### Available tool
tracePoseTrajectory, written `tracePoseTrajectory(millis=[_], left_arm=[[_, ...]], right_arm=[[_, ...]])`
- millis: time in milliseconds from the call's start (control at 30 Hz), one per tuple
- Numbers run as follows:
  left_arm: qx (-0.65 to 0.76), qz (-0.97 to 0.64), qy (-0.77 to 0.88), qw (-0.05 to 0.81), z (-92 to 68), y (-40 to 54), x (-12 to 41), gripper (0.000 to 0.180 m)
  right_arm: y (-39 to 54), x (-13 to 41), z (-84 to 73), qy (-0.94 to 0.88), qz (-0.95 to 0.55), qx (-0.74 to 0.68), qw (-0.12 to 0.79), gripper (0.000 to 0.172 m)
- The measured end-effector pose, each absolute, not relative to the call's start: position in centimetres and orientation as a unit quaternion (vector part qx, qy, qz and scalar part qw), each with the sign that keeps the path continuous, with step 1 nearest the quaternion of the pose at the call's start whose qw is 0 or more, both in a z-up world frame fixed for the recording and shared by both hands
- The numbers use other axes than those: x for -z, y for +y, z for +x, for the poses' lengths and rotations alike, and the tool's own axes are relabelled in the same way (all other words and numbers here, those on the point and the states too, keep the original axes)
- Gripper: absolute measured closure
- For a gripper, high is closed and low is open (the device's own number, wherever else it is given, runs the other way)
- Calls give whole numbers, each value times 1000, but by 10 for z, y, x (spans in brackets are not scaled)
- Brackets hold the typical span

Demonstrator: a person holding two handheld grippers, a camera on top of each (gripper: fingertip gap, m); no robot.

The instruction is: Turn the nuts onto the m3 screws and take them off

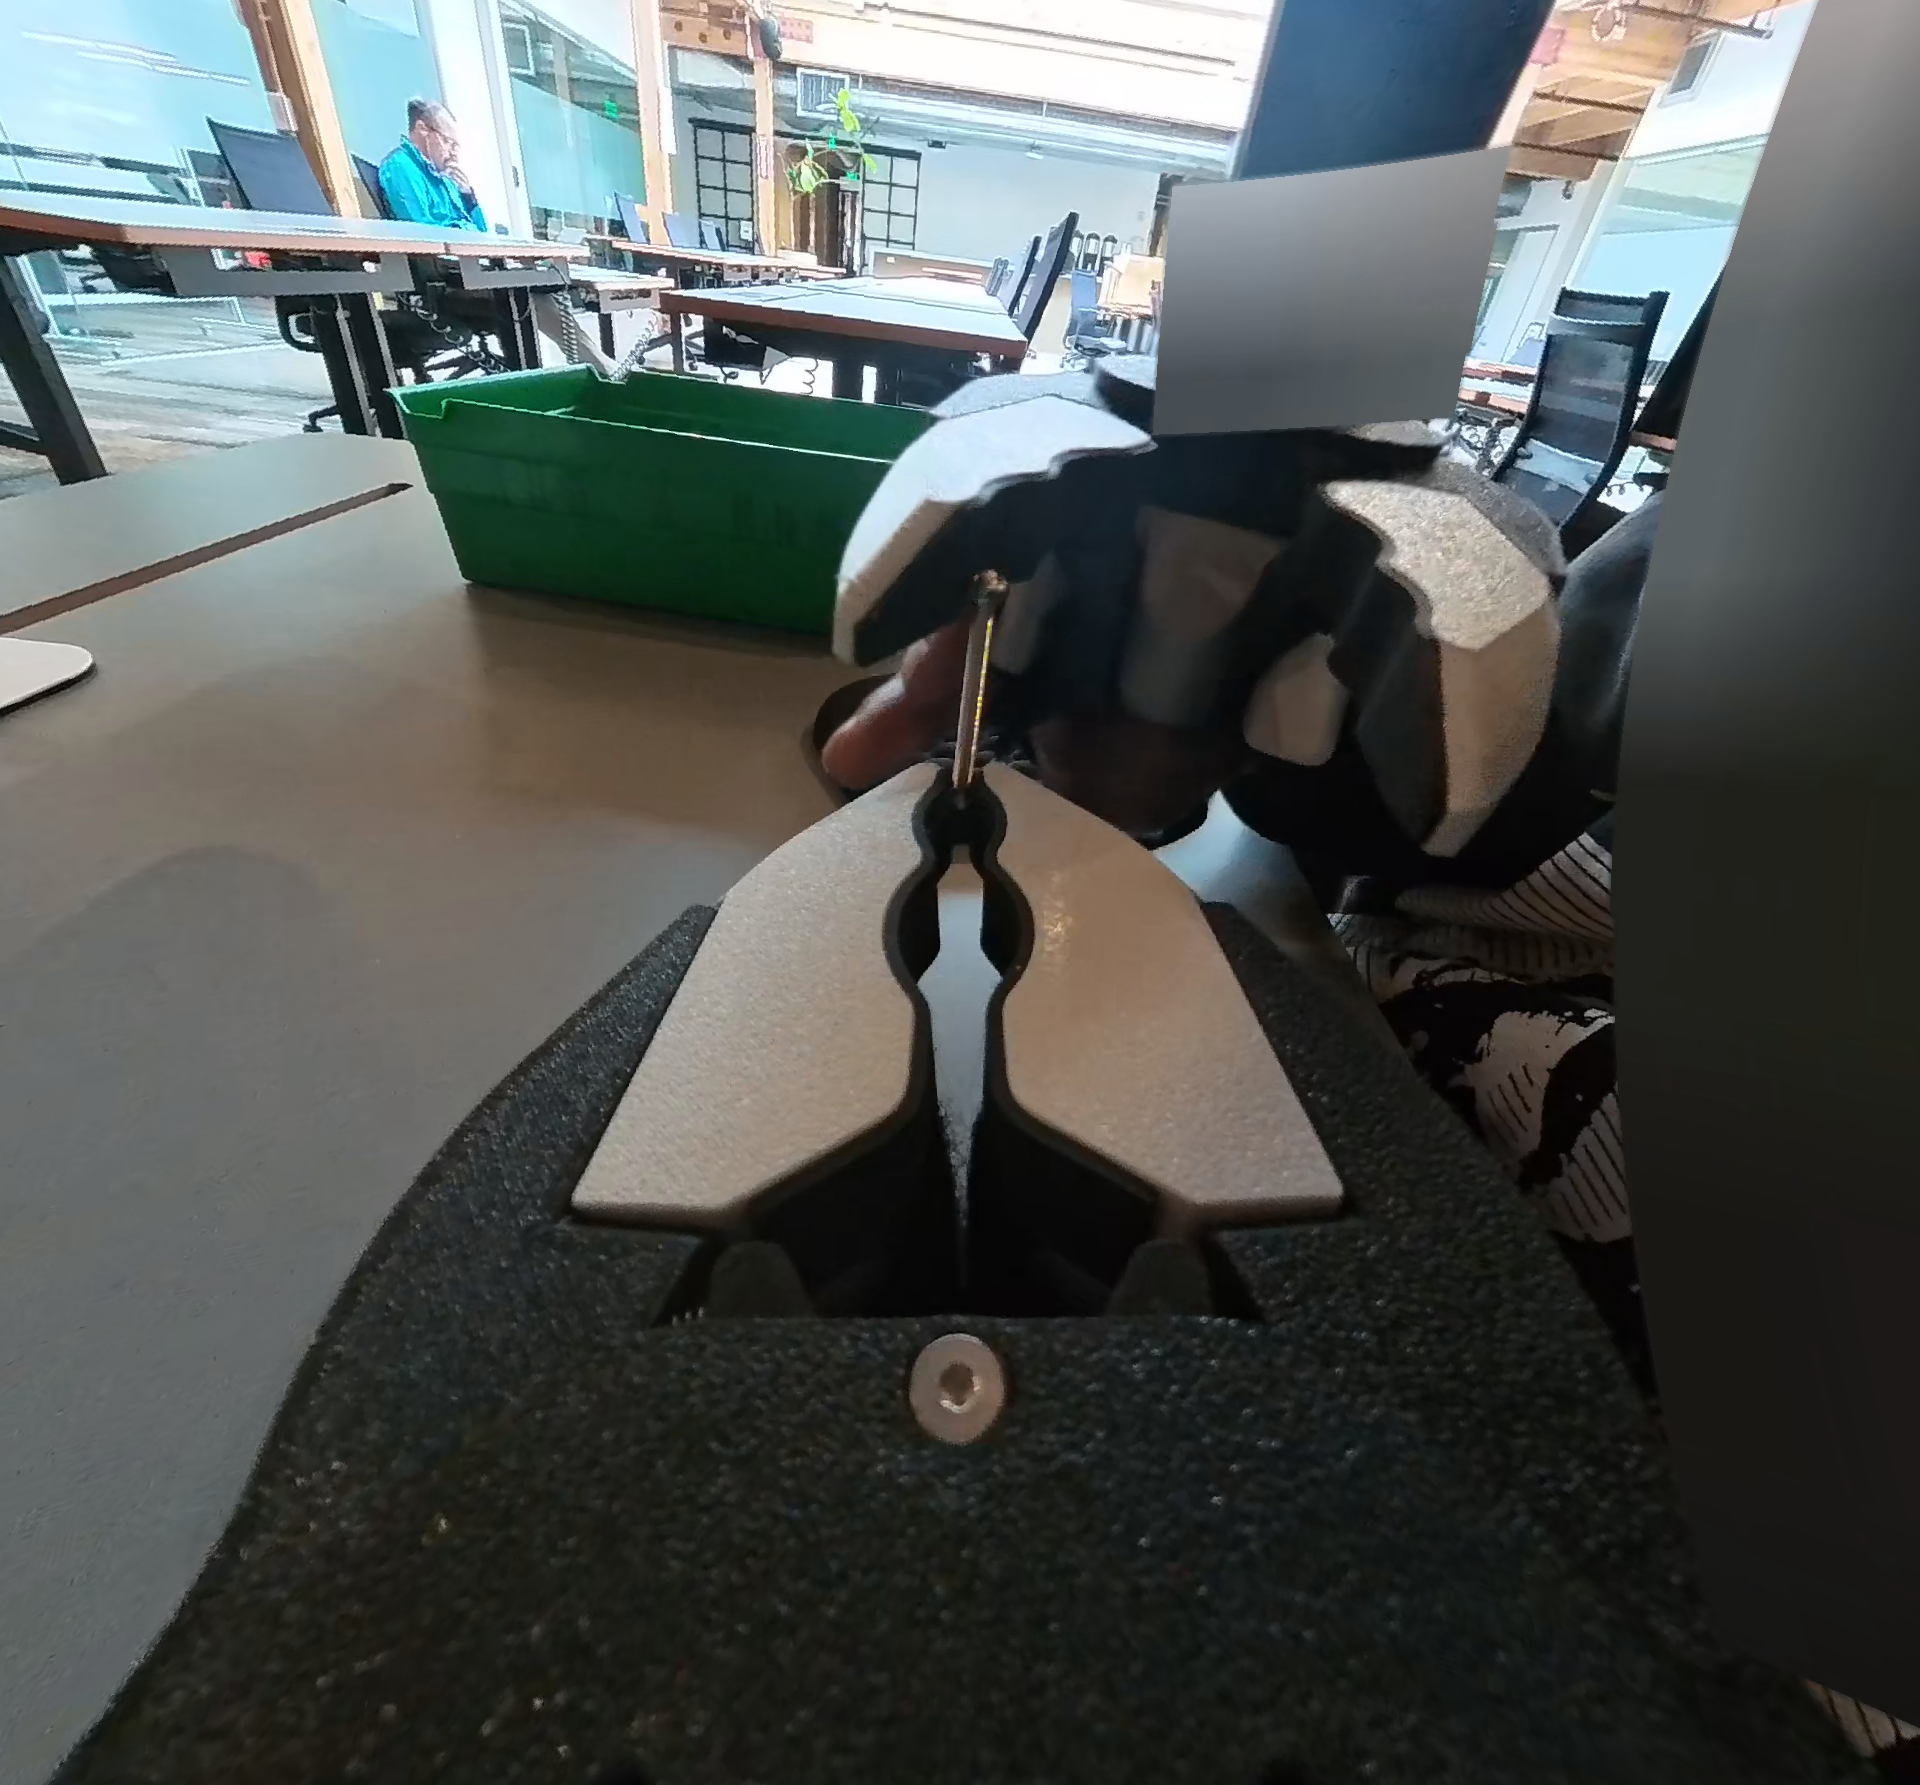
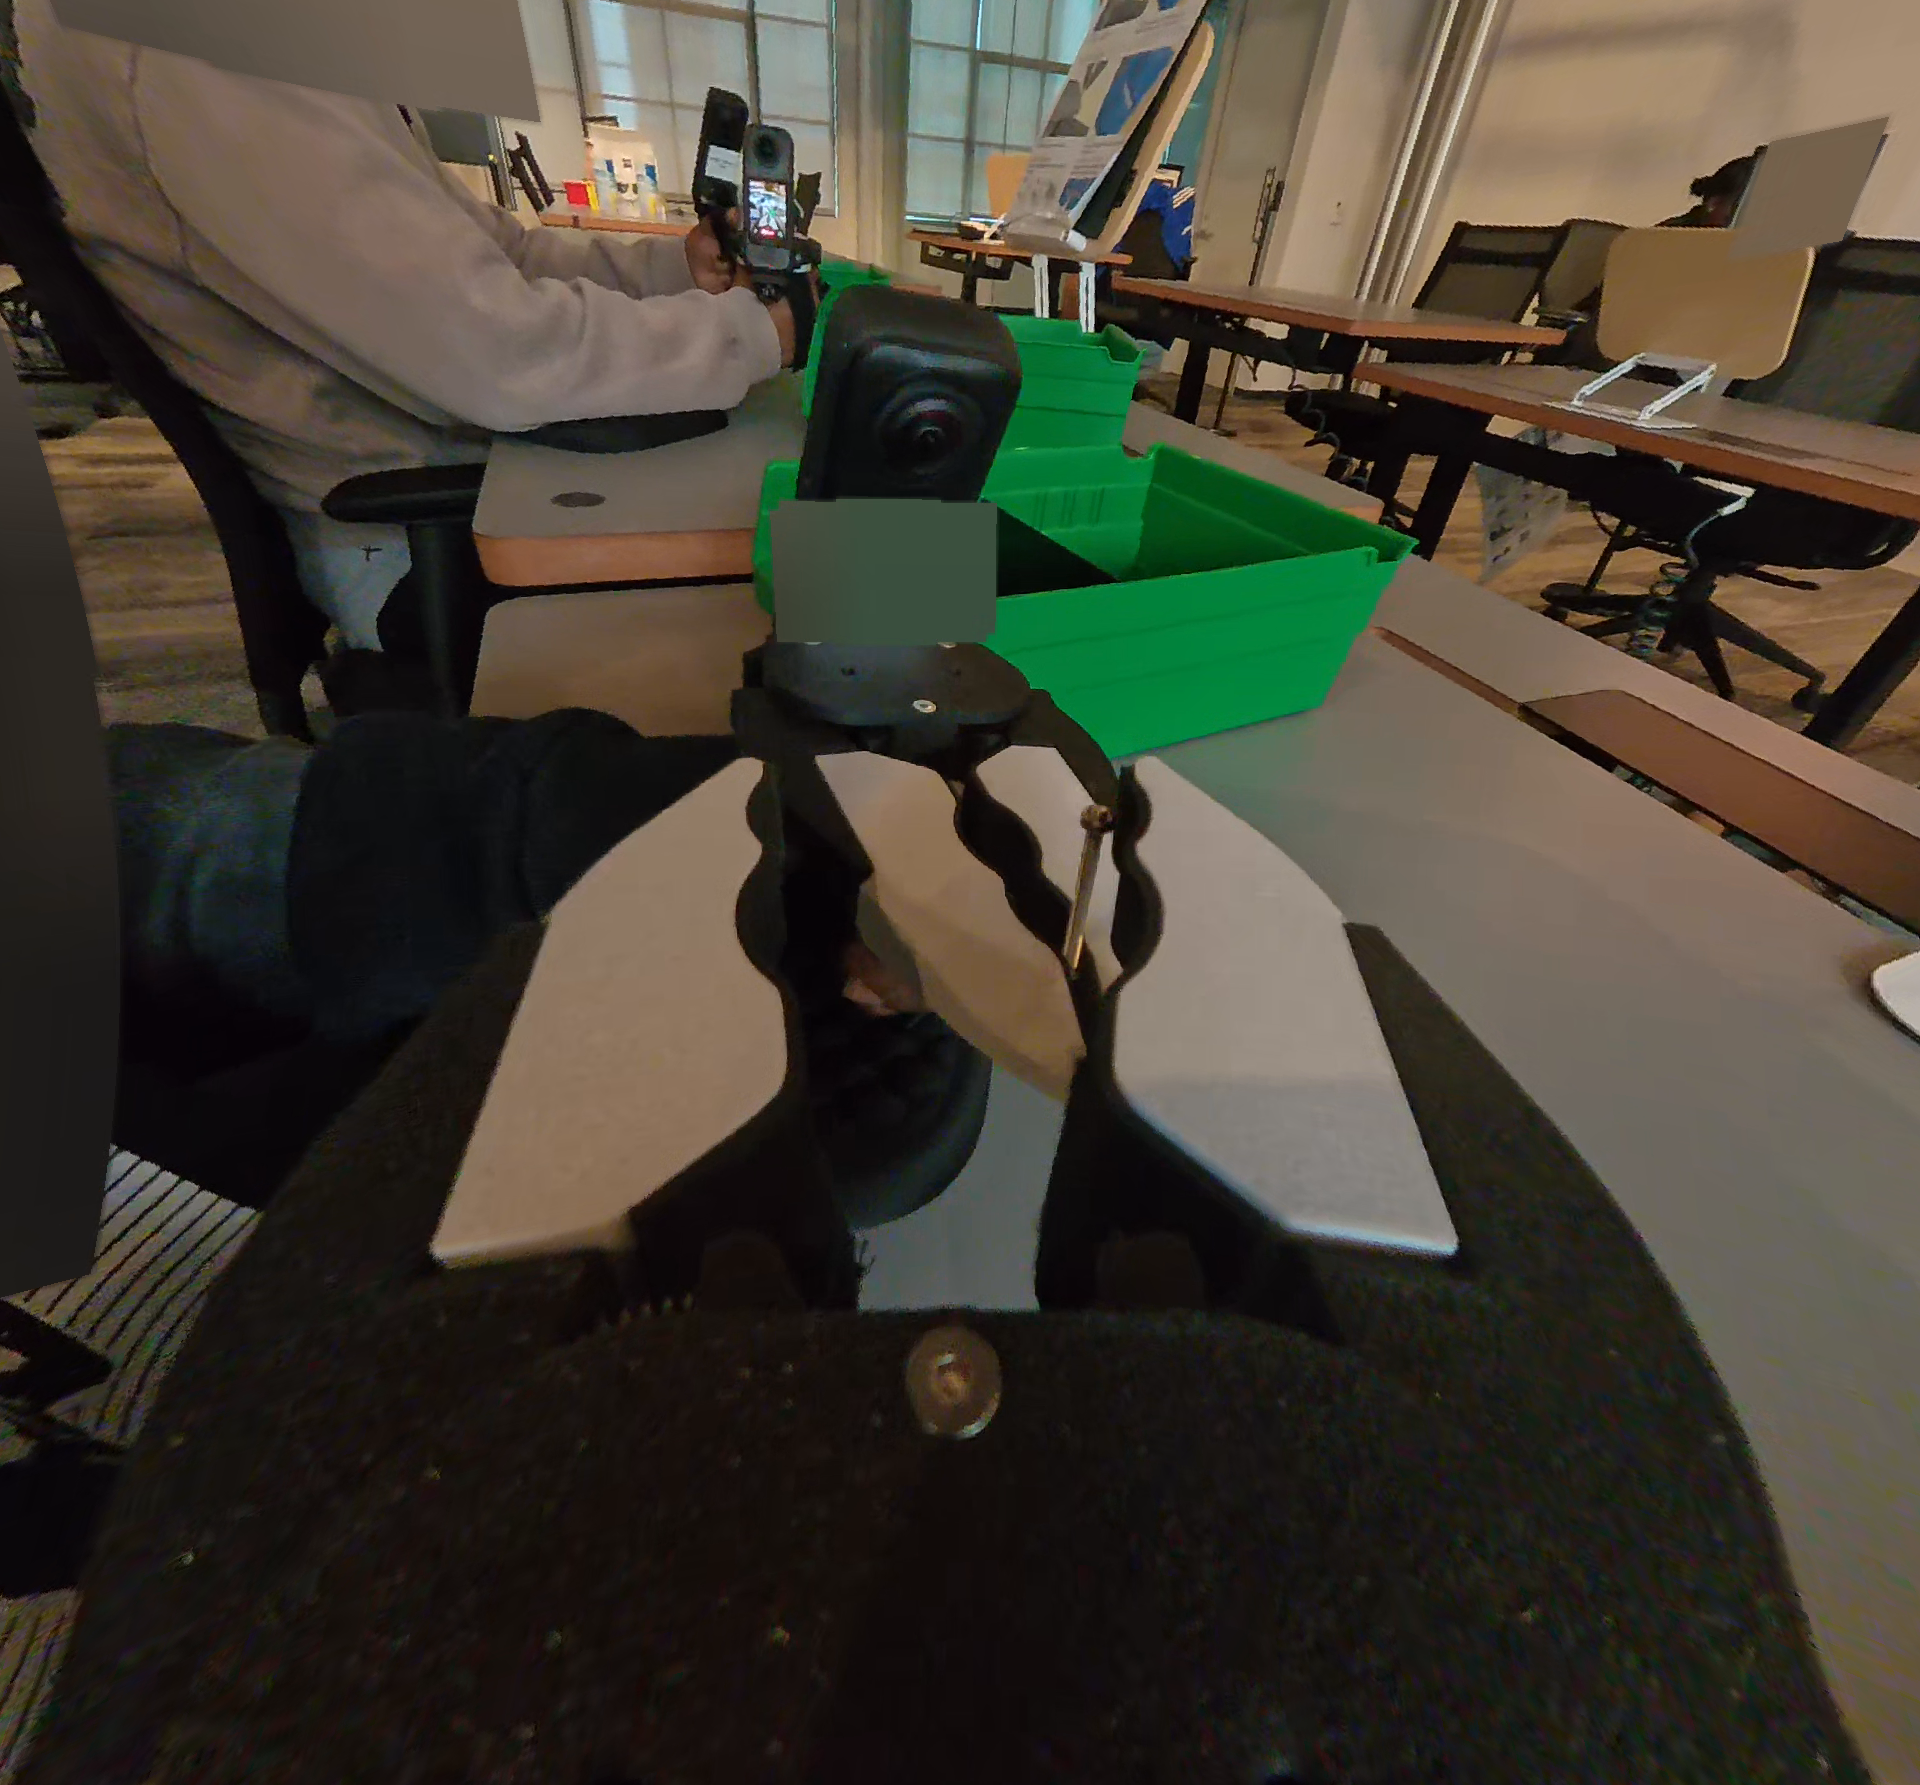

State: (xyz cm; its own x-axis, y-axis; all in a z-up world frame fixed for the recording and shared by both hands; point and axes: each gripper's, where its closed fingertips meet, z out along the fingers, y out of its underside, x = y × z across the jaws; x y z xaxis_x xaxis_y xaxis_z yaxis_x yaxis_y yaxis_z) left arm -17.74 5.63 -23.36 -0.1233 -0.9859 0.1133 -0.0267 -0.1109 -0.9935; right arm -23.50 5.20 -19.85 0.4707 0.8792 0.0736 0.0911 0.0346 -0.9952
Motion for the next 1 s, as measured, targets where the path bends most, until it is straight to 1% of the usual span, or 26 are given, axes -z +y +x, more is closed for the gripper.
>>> tracePoseTrajectory(millis=[300,600,1000], left_arm=[[553,-502,503,435,-177,58,233,179],[552,-503,507,432,-177,57,234,179],[551,-504,506,432,-177,57,234,179]], right_arm=[[40,194,-214,-386,-611,-316,615,119],[56,201,-234,-393,-615,-327,600,111],[39,196,-211,-381,-610,-318,617,118]])
